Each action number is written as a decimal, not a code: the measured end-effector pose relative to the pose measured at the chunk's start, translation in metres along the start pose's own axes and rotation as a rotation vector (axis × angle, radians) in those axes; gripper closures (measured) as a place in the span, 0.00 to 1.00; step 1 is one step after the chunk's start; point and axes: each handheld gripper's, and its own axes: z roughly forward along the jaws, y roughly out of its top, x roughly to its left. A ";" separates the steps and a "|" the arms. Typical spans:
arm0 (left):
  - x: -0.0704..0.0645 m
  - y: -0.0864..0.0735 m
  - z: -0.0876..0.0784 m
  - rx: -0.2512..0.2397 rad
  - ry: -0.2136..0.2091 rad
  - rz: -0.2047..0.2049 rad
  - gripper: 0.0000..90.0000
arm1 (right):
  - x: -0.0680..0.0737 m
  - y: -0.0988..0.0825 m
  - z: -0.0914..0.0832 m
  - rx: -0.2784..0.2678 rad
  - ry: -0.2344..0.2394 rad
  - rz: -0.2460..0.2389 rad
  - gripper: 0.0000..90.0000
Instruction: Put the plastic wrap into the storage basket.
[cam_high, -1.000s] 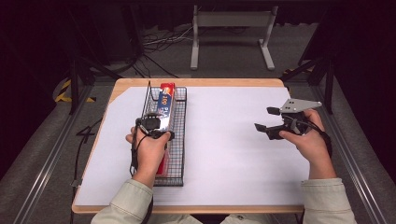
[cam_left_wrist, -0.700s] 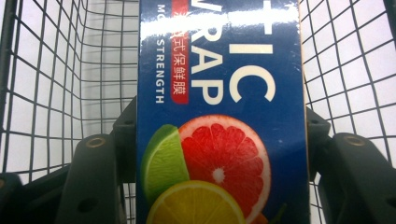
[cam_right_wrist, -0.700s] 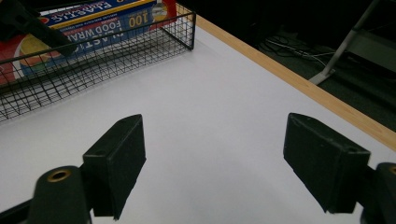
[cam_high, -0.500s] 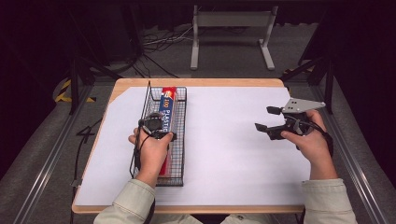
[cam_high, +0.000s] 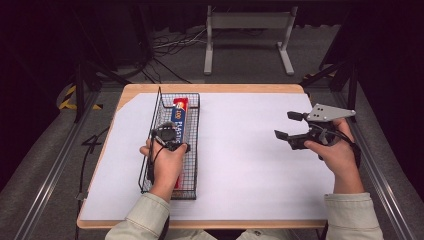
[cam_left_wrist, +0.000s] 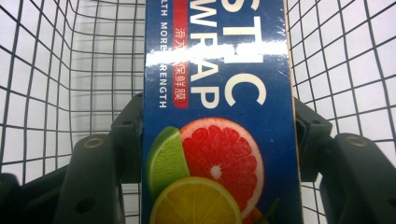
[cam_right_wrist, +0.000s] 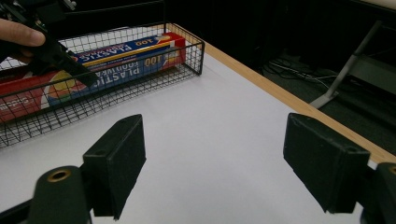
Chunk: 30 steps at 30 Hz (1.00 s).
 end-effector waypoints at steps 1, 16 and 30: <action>0.000 0.000 0.001 -0.001 -0.002 0.000 0.42 | 0.000 0.000 0.001 0.002 0.002 0.001 0.24; -0.011 0.011 -0.026 -0.093 -0.043 0.076 0.29 | 0.004 -0.001 0.006 0.023 0.018 -0.004 0.23; 0.001 0.030 -0.064 -0.234 -0.072 0.272 0.23 | 0.000 -0.010 0.004 0.052 -0.001 0.017 0.23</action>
